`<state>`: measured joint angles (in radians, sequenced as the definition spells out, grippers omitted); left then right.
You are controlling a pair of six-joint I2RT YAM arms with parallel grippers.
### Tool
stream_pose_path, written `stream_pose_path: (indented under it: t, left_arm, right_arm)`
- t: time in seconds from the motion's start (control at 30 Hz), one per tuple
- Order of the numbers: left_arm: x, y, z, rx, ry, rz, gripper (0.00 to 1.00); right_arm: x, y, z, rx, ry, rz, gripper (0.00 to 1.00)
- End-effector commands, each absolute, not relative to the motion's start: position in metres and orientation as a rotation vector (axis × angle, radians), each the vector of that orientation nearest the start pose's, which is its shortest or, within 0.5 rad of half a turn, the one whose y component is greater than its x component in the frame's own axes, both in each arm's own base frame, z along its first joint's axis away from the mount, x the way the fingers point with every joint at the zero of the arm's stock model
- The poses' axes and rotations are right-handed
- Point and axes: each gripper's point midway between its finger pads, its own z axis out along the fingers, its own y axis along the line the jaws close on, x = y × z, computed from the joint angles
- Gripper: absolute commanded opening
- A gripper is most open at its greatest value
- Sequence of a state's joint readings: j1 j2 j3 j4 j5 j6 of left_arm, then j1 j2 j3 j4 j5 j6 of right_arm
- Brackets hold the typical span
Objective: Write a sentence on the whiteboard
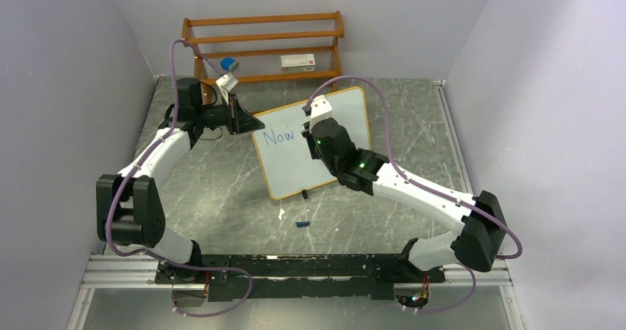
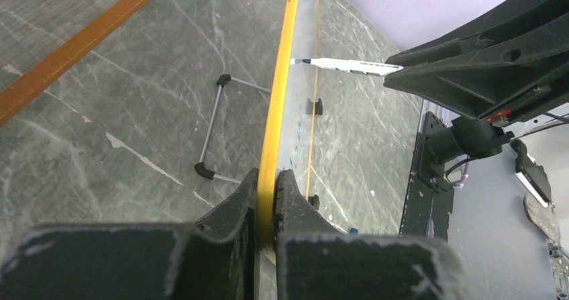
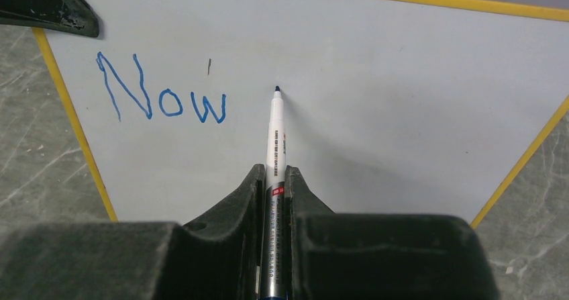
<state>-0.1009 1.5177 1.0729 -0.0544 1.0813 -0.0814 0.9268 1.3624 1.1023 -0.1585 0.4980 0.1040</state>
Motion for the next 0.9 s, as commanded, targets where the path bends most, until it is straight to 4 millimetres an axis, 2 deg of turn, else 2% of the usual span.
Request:
stream_pose_path:
  t: [0.0, 0.27, 0.47, 0.7, 0.87]
  left_arm:
    - [0.35, -0.191, 0.157, 0.709, 2.017, -1.083, 0.05]
    - [0.35, -0.19, 0.156, 0.709, 2.019, -1.083, 0.05]
    - [0.35, -0.19, 0.156, 0.706, 2.021, -1.081, 0.05]
    - [0.351, -0.19, 0.155, 0.705, 2.025, -1.073, 0.05]
    - [0.351, -0.19, 0.155, 0.702, 2.027, -1.075, 0.05]
  right_arm:
    - [0.319, 0.283, 0.239, -0.446, 1.866, 0.176, 0.0]
    - [0.319, 0.278, 0.231, -0.445, 1.887, 0.144, 0.0]
    - [0.314, 0.281, 0.234, -0.465, 1.891, 0.181, 0.0]
    - [0.31, 0.273, 0.242, -0.443, 1.88, 0.188, 0.0]
    - [0.305, 0.27, 0.238, -0.451, 1.895, 0.184, 0.0]
